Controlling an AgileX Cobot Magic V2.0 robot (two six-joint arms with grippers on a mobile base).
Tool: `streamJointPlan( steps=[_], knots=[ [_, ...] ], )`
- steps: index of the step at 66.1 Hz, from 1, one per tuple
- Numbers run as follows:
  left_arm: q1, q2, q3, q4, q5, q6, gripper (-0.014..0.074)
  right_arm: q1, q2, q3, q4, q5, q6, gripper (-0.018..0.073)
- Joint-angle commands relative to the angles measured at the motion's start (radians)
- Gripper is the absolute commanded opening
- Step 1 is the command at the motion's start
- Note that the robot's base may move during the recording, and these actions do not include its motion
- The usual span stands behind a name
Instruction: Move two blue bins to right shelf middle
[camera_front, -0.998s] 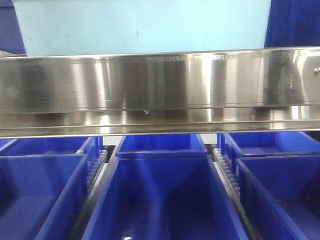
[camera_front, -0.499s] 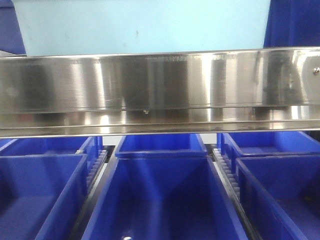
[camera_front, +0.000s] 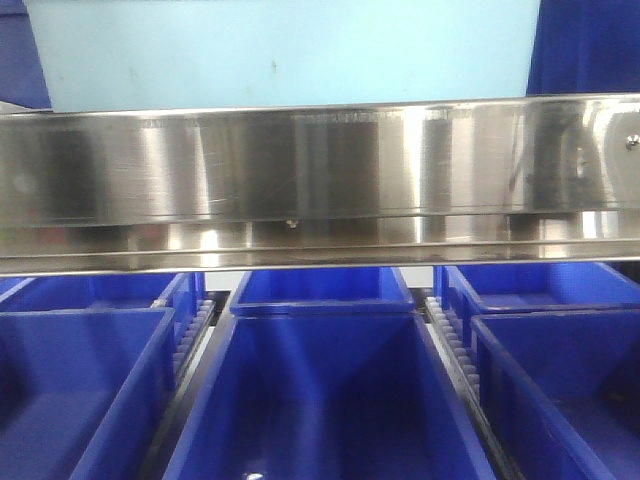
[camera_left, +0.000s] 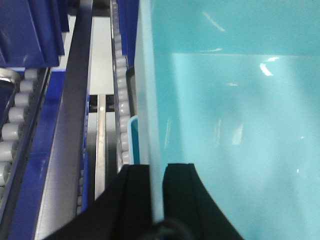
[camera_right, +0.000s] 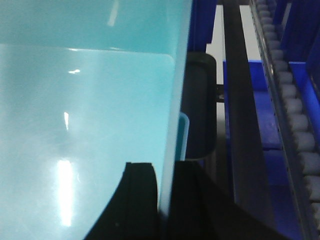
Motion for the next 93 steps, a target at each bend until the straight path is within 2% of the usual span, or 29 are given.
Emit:
streamJointPlan(
  steps=[1,15,36,39,44,50,58,65,79,83,86,87,93],
  knots=[
    [-0.004,-0.002,0.015,-0.019,-0.089,0.002,-0.0111,0.003,-0.01,0.036,0.002,-0.087,0.01,-0.0159],
    [-0.004,-0.002,0.071,-0.019,-0.116,0.002,-0.0111,0.003,-0.01,0.047,-0.021,-0.092,0.017,-0.0159],
    [-0.004,-0.001,0.074,-0.012,-0.113,0.002,-0.0108,0.003,-0.004,0.047,-0.034,-0.086,0.017,-0.016],
    [-0.004,-0.001,0.074,-0.012,-0.11,0.002,-0.0089,0.003,-0.002,0.047,-0.034,-0.083,0.017,-0.016],
    [-0.004,-0.001,0.074,-0.01,-0.103,0.002,0.0,0.003,-0.001,0.047,-0.034,-0.078,0.017,-0.0158],
    [-0.004,-0.001,0.072,-0.01,-0.094,0.002,0.0161,0.003,-0.001,0.047,-0.034,-0.076,0.017,-0.0031],
    [-0.004,-0.001,0.072,-0.002,-0.09,0.002,0.0373,0.003,-0.001,0.047,-0.034,-0.074,0.017,0.0256],
    [-0.004,-0.003,0.07,0.033,-0.089,0.002,0.0437,0.003,-0.001,0.045,-0.038,-0.057,0.017,0.0398],
    [-0.004,-0.019,0.07,0.04,-0.089,0.002,0.0442,0.003,-0.008,0.031,-0.051,-0.009,0.017,0.0401],
    [-0.004,-0.032,0.068,0.021,-0.072,-0.017,0.0441,0.003,-0.022,0.022,-0.042,0.017,0.017,0.0401],
    [-0.004,-0.035,0.055,0.011,-0.027,-0.049,0.0435,0.003,-0.026,0.009,-0.024,0.069,0.017,0.0401],
    [-0.004,-0.037,0.042,0.009,0.023,-0.066,0.0428,0.003,-0.028,0.0,-0.018,0.089,0.017,0.0401],
    [-0.004,-0.035,0.002,0.004,0.14,-0.069,0.0413,0.003,-0.023,-0.041,0.003,0.25,0.017,0.0401]
  ],
)
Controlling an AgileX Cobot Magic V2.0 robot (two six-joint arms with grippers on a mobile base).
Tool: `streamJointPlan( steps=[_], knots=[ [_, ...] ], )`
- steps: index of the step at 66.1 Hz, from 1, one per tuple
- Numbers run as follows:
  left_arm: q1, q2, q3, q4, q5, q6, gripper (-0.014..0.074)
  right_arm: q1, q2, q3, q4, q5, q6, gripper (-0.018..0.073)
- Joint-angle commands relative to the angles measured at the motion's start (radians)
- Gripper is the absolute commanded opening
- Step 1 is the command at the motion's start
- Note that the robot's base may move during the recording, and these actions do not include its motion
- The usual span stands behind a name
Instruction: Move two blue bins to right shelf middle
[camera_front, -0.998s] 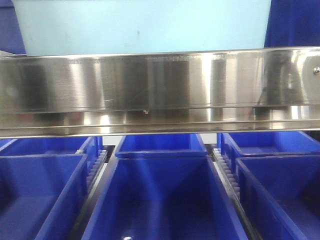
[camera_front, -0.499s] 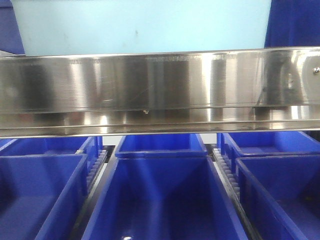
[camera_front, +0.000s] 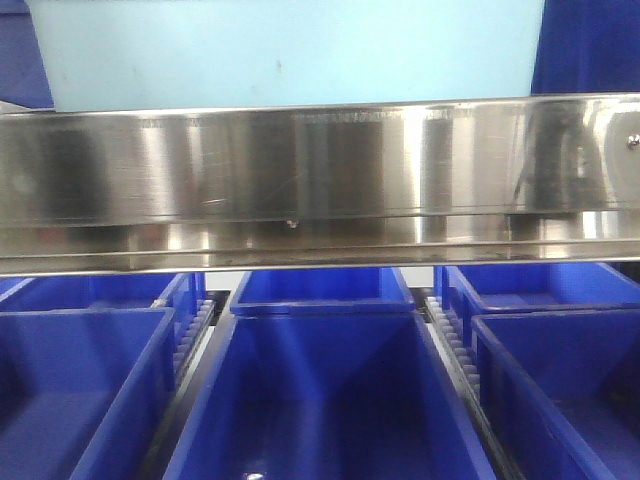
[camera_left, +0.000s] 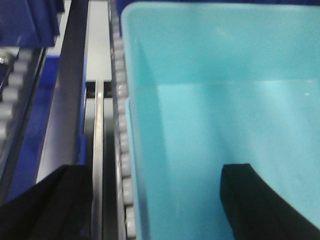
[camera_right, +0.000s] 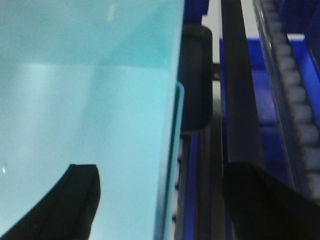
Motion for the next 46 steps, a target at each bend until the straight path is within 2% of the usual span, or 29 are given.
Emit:
streamJointPlan(
  steps=[1,6,11,20,36,46],
  knots=[
    [-0.003,-0.014,-0.045,-0.013,0.11,-0.022,0.0412,0.0,-0.012,-0.041,0.02,0.138,-0.007,0.0401],
    [-0.003,-0.008,-0.07,-0.04,0.17,-0.022,0.0412,0.0,-0.003,-0.051,0.046,0.234,-0.007,0.0401],
    [-0.003,0.006,-0.1,-0.069,0.276,-0.023,0.0412,0.0,0.008,-0.051,0.073,0.294,-0.007,0.0401],
    [-0.003,0.043,-0.131,-0.089,0.422,-0.023,0.0412,0.0,0.021,-0.051,0.117,0.359,-0.007,0.0401],
    [-0.003,0.07,-0.131,-0.121,0.505,-0.023,0.0406,0.0,0.069,-0.051,0.17,0.359,-0.013,0.0401],
    [-0.003,0.086,-0.131,-0.121,0.524,-0.023,0.0344,0.0,0.071,-0.051,0.17,0.359,-0.013,0.0401]
  ],
)
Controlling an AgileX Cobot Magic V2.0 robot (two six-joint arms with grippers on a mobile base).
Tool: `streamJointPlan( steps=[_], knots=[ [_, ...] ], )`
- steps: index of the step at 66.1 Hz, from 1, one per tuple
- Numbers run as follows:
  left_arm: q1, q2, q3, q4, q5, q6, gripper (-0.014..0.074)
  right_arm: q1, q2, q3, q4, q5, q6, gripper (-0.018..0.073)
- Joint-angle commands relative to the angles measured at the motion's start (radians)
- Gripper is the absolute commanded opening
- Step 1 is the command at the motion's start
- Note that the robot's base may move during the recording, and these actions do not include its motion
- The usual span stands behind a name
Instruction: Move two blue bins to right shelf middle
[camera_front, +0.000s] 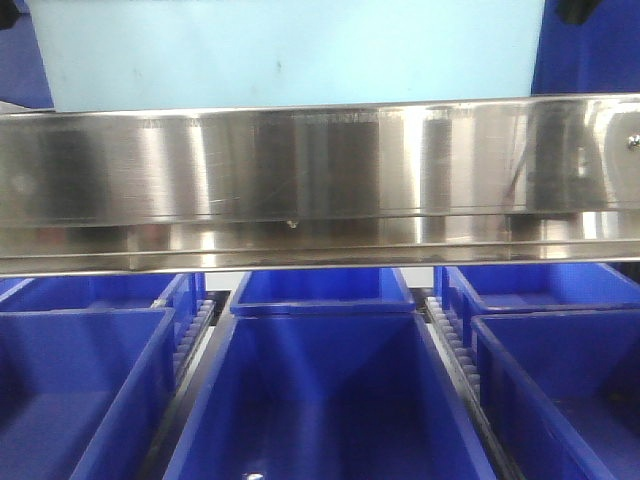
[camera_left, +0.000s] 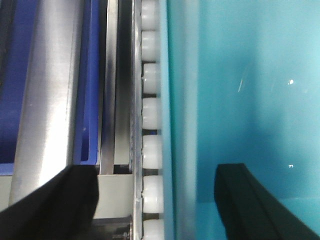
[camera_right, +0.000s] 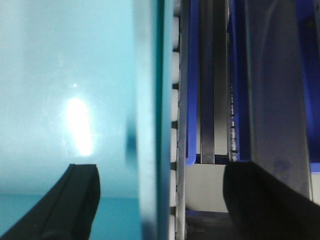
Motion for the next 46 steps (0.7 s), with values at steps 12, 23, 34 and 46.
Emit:
streamJointPlan(
  steps=[12,23,34,46],
  knots=[
    [-0.003,0.008,-0.011,-0.018,0.011,-0.01,0.0215,0.0,-0.003,-0.005,-0.003,-0.002,-0.009,0.0401],
    [-0.003,0.008,-0.011,-0.022,0.011,-0.01,0.0202,0.0,-0.003,-0.005,-0.003,-0.002,-0.011,0.0401],
    [-0.003,0.008,-0.011,-0.028,0.011,-0.01,0.0202,0.0,-0.003,-0.005,-0.003,-0.002,-0.011,0.0401],
    [-0.003,0.008,-0.011,-0.03,0.007,-0.01,0.0202,0.0,-0.003,-0.005,-0.005,-0.002,-0.011,0.0401]
  ],
)
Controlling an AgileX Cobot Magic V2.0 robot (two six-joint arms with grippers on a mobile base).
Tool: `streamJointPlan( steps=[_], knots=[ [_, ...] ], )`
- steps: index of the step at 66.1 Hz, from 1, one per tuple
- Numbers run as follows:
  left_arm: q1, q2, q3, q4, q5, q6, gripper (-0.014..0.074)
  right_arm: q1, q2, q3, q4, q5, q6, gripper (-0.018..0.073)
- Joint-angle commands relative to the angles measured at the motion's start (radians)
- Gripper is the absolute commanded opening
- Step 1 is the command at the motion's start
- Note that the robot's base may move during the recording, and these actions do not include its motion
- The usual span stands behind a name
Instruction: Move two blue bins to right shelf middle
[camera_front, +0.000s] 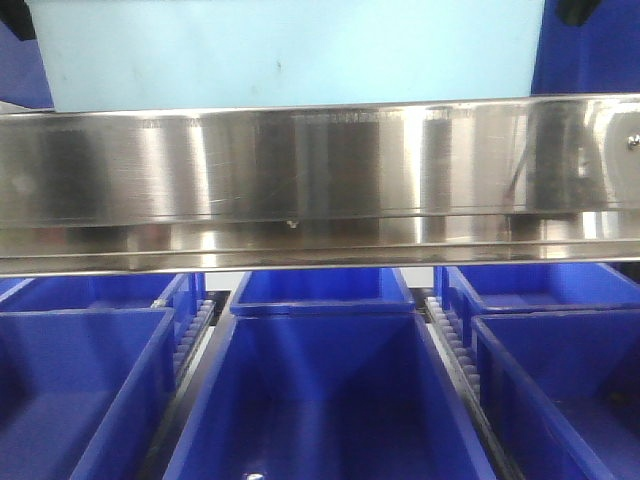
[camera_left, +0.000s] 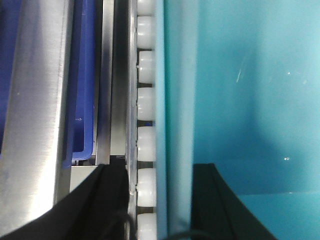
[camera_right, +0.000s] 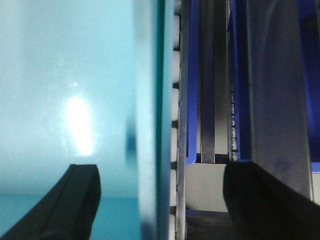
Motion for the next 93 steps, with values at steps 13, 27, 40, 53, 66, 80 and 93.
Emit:
streamJointPlan(
  steps=[13,27,40,53,66,80,93],
  knots=[
    [-0.003,-0.003,-0.011,-0.007,-0.012,-0.008,0.0202,0.0,-0.003,-0.005,-0.006,-0.004,-0.011,0.0401],
    [-0.003,-0.003,-0.011,-0.007,-0.012,-0.008,0.0202,0.0,-0.003,-0.007,-0.006,-0.004,-0.011,0.0256],
    [-0.003,-0.003,-0.011,-0.007,-0.012,-0.008,0.0202,0.0,-0.009,-0.041,-0.006,-0.004,-0.043,0.0076],
    [-0.003,-0.003,-0.011,-0.007,-0.012,-0.008,0.0202,0.0,-0.007,-0.05,-0.008,-0.004,-0.056,-0.0099],
    [-0.003,-0.003,-0.009,-0.007,-0.012,-0.008,0.0199,0.0,0.011,-0.05,-0.008,-0.004,-0.056,-0.0166],
    [-0.003,0.024,-0.009,-0.01,0.001,-0.008,0.0052,0.0,0.037,-0.05,0.013,-0.004,-0.056,-0.0166],
    [-0.003,0.042,-0.009,-0.025,0.015,-0.008,-0.0111,0.0,0.036,-0.05,0.018,-0.004,-0.056,-0.0166]
  ],
)
